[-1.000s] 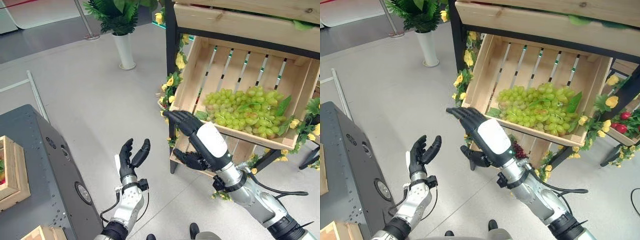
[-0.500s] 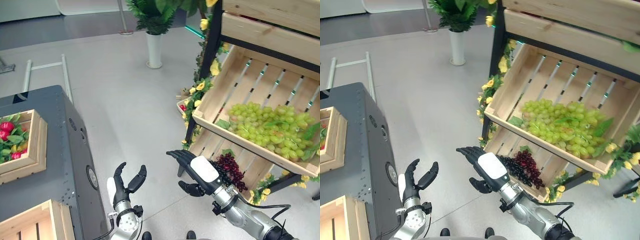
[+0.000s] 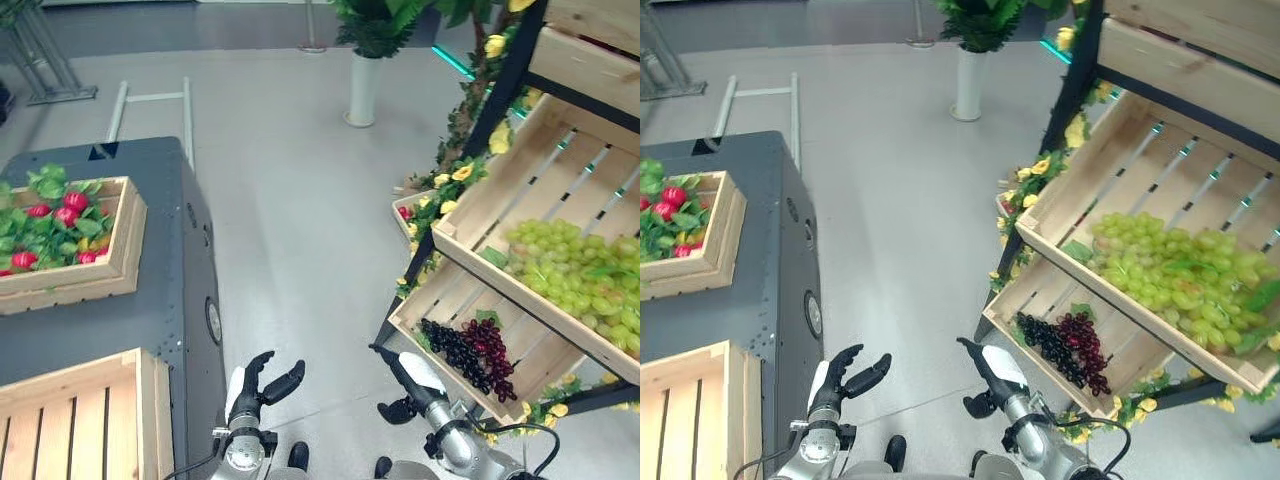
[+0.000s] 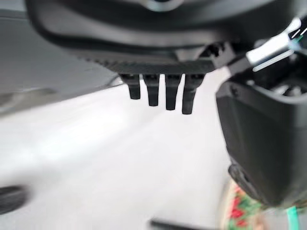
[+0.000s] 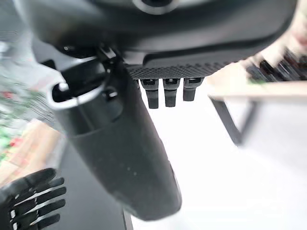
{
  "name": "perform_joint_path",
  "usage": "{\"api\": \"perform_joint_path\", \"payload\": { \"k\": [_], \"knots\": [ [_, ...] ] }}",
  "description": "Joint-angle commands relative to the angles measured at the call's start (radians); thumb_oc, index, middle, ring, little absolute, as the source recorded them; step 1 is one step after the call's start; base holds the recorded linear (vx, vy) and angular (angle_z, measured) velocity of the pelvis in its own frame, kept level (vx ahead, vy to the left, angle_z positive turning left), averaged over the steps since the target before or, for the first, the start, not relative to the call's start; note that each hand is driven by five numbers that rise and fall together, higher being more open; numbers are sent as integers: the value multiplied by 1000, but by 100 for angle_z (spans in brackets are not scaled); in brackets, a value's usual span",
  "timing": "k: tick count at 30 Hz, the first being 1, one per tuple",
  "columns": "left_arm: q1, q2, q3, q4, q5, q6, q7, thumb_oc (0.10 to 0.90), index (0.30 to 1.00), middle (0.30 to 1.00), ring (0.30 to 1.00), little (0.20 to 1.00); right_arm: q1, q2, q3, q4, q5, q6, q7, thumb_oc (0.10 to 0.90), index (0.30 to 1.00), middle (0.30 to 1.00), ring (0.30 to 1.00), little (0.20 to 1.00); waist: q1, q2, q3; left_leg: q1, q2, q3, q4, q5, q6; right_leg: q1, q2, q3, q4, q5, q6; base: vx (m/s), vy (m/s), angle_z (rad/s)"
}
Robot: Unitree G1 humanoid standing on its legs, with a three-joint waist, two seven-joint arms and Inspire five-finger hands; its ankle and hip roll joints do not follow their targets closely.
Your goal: Pick up the fruits from the basket on one side to the basket on the other side
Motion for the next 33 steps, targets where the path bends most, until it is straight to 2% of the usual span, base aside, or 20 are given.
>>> {"api": "perform_joint_path", "payload": {
  "k": [1,4,5,6,7,8,9,10,12,14,15,16,19,23,33],
  "knots": [
    [-84,-37,-17,-20,50,-9,6,800,900,900,900,900,-97,-12,-45,-53,78,-11,73,800,900,900,900,900,10,15,-1,58,-34,72,15,-113,20,16,20,-23,-15,62,-25,-1,-275,53],
    [-73,-44,-8,6,70,13,13,800,900,900,900,900,-97,-9,-62,-25,125,10,123,800,900,900,900,900,23,9,-5,36,-1,102,23,-93,-13,56,32,-39,-70,66,-38,10,-212,17],
    [-67,-49,-6,3,93,14,16,800,900,900,900,900,-91,-11,-70,-25,158,35,148,800,900,900,900,900,26,8,-4,25,10,112,27,-84,-24,65,35,-46,-92,70,-44,-67,-204,16],
    [-62,-52,-12,5,136,6,1,800,900,900,900,900,-76,-12,-86,-23,159,55,154,800,900,900,900,900,28,8,-4,-4,10,139,62,-86,-30,71,31,-64,-103,72,-50,-147,-188,27],
    [-60,-54,-23,5,184,3,-21,800,900,900,900,900,-63,-15,-98,-16,177,67,164,800,900,900,900,900,20,3,-3,-24,11,201,127,-102,-30,69,18,-92,-106,76,-52,-134,-103,37],
    [-59,-54,-24,5,185,3,-20,800,900,900,900,900,-62,-15,-98,-16,178,68,165,800,900,900,900,900,19,4,-3,-29,11,200,137,-108,-31,69,18,-93,-105,76,-52,-175,-85,66],
    [-59,-54,-44,7,256,-26,-36,800,900,900,900,900,-45,-18,-125,16,212,67,175,800,900,900,900,900,-1,-13,-2,-42,-7,280,265,-177,-15,62,-14,-137,-98,88,-56,-129,-46,84],
    [-59,-53,-55,9,284,-39,-14,800,900,900,900,900,-41,-19,-132,41,226,58,191,800,900,900,900,900,-8,-20,-4,-42,-36,285,315,-231,5,56,-27,-151,-87,92,-57,-139,-37,105],
    [-54,-54,-58,13,214,-13,-30,800,900,900,900,900,-41,-18,-134,68,243,49,217,800,900,900,900,900,-13,-10,-7,-27,-62,267,303,-251,16,47,-21,-154,-71,87,-55,-34,23,62],
    [-54,-60,-32,43,166,14,-71,800,900,900,900,900,-49,-3,-140,119,231,30,229,800,900,900,900,900,-26,19,-19,33,-46,276,170,-215,19,36,5,-161,-58,71,-55,-8,67,2],
    [-67,-63,-21,69,175,23,-116,800,900,900,900,900,-59,11,-141,153,216,46,238,800,900,900,900,900,-35,32,-29,75,-31,271,69,-180,18,35,19,-152,-60,66,-57,14,70,5],
    [-84,-70,-38,80,162,43,-165,800,900,900,900,900,-60,28,-143,170,215,104,247,800,900,900,900,900,-34,38,-42,83,-38,231,25,-151,15,43,34,-142,-70,68,-56,4,59,12],
    [-95,-84,-47,93,138,24,-192,800,900,900,900,900,-67,37,-148,214,270,113,290,800,900,900,900,900,-33,37,-49,95,-39,221,26,-152,15,46,36,-131,-71,65,-56,19,26,31],
    [-67,-87,-36,92,124,16,-221,800,900,900,900,900,-62,40,-161,239,211,146,385,800,900,900,900,900,-23,33,-66,113,-37,237,35,-158,14,76,30,-135,-83,63,-55,43,43,2],
    [-46,-81,-20,125,160,19,-262,800,900,900,900,900,-48,61,-162,242,228,145,405,800,900,900,900,900,-18,21,-90,143,-47,248,33,-171,30,108,32,-123,-85,53,-60,35,27,0]
  ]
}}
